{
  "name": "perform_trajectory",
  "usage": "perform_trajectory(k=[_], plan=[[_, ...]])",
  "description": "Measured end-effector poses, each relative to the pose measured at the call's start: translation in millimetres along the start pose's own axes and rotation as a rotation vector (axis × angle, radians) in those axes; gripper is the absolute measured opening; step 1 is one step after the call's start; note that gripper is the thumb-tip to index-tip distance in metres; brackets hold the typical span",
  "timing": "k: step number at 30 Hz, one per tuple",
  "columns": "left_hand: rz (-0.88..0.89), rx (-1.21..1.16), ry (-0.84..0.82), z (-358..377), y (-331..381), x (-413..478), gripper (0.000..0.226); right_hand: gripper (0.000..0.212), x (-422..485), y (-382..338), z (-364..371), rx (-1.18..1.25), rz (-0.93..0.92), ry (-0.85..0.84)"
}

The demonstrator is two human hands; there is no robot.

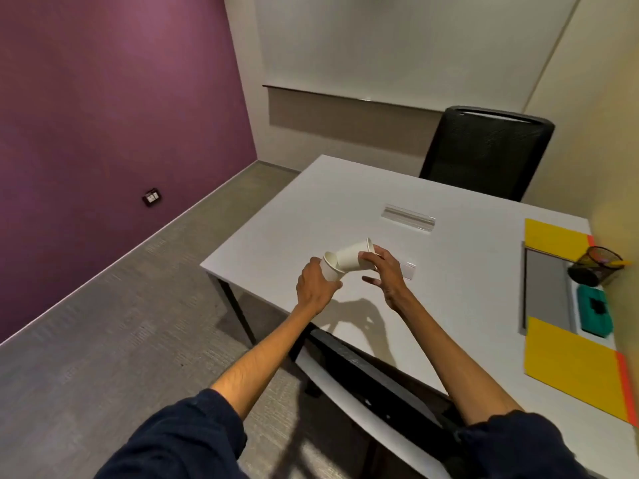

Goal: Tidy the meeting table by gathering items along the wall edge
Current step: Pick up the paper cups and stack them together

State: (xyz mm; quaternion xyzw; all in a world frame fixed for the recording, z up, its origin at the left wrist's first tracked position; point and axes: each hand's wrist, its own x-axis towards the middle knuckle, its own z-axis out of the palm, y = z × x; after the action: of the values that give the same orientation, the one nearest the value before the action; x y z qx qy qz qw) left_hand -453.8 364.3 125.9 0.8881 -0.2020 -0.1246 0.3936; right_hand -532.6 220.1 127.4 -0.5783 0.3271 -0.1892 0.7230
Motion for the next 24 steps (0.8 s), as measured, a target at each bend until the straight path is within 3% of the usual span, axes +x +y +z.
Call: perform_trajectory(k=[11, 24], plan=[[-0.043, 0.091, 0.073, -122, -99, 59, 0.063, 0.047, 25, 12, 154, 0.138, 0.032, -0.013], [-0.087, 0.045, 0.053, -147, -152, 158, 0.073, 0.044, 117, 27, 204, 0.162, 0.126, 0.044]])
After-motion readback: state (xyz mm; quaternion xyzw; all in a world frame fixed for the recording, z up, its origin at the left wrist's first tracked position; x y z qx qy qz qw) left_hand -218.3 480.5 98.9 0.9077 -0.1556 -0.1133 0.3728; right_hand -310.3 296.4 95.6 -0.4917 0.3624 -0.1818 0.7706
